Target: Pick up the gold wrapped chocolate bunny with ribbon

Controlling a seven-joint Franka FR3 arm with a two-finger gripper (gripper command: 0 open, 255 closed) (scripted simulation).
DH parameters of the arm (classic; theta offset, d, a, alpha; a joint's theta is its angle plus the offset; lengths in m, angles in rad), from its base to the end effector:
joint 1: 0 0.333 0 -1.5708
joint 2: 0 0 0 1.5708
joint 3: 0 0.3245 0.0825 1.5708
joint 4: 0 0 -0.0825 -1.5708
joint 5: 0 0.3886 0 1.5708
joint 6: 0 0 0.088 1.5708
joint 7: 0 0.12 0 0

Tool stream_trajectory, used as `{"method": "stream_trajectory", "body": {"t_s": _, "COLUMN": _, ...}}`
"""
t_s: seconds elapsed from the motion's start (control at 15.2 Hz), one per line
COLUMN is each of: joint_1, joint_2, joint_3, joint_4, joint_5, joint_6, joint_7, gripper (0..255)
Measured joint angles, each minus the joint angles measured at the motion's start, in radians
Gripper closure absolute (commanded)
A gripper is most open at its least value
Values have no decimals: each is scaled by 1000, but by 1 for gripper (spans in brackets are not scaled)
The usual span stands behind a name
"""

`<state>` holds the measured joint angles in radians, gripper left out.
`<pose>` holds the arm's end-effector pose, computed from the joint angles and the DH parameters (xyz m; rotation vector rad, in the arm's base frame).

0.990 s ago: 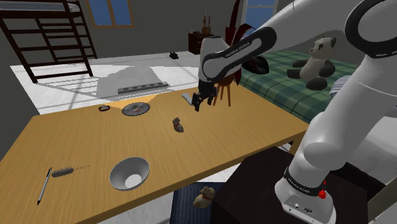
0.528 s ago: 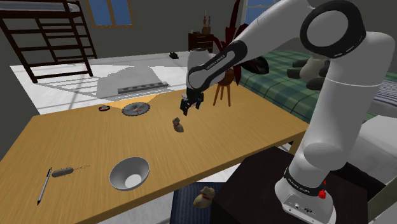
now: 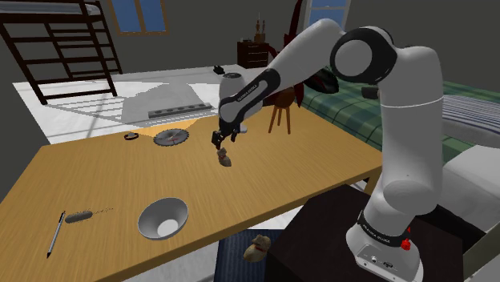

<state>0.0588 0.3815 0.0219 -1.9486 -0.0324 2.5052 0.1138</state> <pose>0.6416 0.0512 0.2930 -3.1259 0.0172 -0.2754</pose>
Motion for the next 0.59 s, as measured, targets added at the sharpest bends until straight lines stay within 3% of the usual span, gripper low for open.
{"method": "stream_trajectory", "body": {"t_s": 0.53, "joint_1": 6, "joint_2": 89, "joint_3": -3, "joint_4": 13, "joint_5": -7, "joint_6": 79, "joint_7": 8, "gripper": 0}}
{"method": "stream_trajectory", "body": {"t_s": 0.59, "joint_1": 5, "joint_2": 95, "joint_3": -3, "joint_4": 14, "joint_5": -7, "joint_6": 83, "joint_7": 7, "gripper": 255}}
